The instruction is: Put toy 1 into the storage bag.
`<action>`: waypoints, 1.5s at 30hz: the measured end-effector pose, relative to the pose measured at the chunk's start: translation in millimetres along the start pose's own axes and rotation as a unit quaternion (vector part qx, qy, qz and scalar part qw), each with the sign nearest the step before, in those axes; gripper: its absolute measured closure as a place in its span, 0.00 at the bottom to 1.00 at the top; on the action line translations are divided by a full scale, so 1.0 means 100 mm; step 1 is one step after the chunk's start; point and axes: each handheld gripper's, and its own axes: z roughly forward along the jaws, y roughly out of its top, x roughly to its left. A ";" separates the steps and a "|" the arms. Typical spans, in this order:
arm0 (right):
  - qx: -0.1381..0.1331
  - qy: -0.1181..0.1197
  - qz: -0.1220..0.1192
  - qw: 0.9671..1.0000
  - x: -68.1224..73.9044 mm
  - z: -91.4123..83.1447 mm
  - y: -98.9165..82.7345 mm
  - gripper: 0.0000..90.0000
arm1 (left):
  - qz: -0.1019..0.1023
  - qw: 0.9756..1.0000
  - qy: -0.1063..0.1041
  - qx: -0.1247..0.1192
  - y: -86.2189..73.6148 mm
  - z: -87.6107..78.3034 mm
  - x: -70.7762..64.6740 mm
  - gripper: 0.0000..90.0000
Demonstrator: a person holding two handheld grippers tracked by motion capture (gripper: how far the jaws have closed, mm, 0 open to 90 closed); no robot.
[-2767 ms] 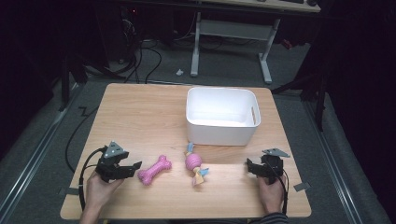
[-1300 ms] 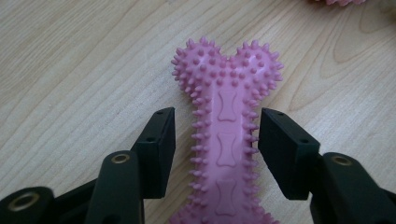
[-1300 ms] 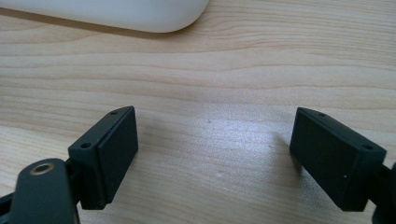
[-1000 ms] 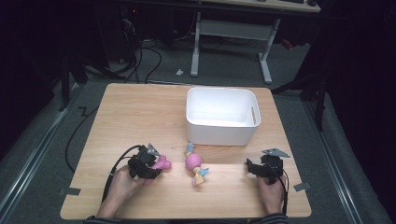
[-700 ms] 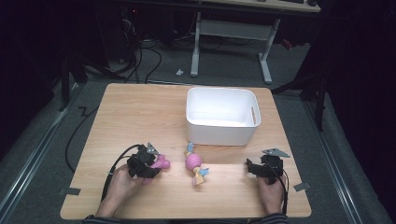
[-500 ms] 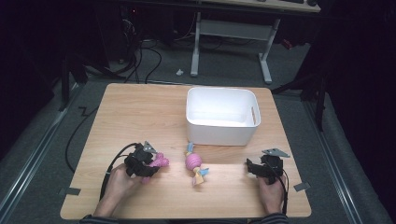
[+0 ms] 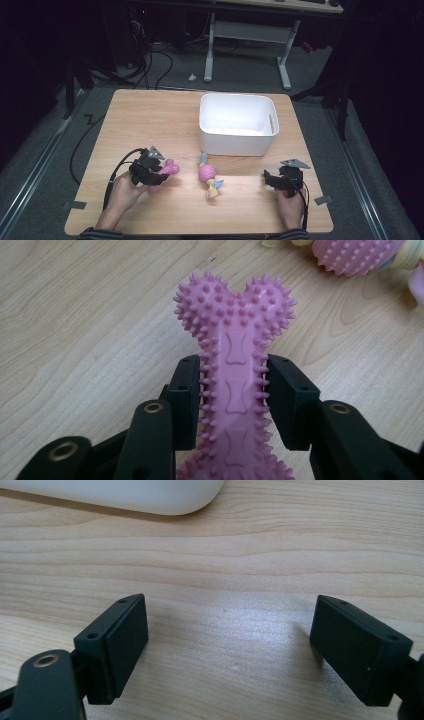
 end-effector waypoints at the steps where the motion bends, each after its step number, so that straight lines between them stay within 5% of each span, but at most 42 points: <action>1: 0.000 0.000 0.000 1.000 0.00 0.00 0.00 0.17 | 0.001 1.000 -0.001 -0.001 0.01 -0.01 0.00 0.66; 25: 0.001 0.002 -0.002 1.000 0.01 0.00 0.00 0.17 | 0.007 1.000 -0.006 -0.030 0.28 -0.28 0.08 0.66; 45: 0.001 0.005 -0.003 1.000 0.01 0.00 0.00 0.17 | 0.037 0.998 -0.021 -0.047 0.77 -0.51 0.02 0.66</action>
